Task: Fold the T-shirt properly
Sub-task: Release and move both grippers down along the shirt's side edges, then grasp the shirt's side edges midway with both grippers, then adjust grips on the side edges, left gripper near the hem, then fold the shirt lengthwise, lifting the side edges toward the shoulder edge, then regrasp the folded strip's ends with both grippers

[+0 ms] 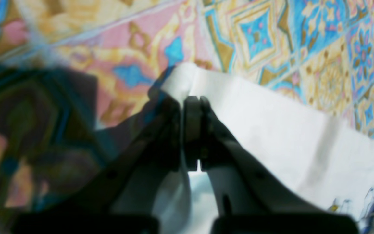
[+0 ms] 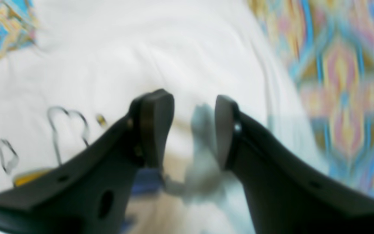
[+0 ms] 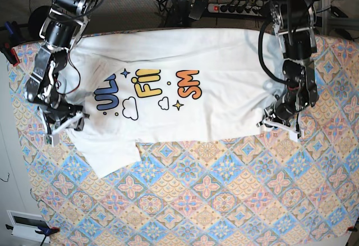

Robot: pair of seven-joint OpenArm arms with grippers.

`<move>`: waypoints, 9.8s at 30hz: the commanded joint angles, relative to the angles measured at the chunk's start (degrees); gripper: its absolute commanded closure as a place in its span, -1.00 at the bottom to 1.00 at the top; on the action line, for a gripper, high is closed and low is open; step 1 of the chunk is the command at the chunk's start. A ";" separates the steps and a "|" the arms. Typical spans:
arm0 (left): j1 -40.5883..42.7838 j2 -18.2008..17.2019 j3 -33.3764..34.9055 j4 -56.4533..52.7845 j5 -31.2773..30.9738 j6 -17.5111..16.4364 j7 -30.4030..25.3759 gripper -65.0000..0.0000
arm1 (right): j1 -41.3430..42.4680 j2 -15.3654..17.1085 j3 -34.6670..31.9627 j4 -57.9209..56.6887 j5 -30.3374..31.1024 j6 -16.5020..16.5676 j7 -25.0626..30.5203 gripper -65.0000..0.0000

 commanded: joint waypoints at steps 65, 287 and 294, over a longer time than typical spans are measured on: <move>12.02 -2.81 -2.20 19.45 -1.26 -0.30 -0.80 1.00 | 20.09 12.51 -25.37 -57.73 -0.79 0.31 45.45 0.91; 36.46 -2.90 -5.71 35.71 -11.28 -0.03 1.84 -0.30 | 9.19 11.89 -18.77 -26.87 -16.27 9.62 30.06 0.10; 36.46 -2.90 -8.09 36.06 -15.59 -0.03 1.84 -0.30 | 9.54 11.89 -18.77 -27.31 -16.27 9.62 30.15 0.08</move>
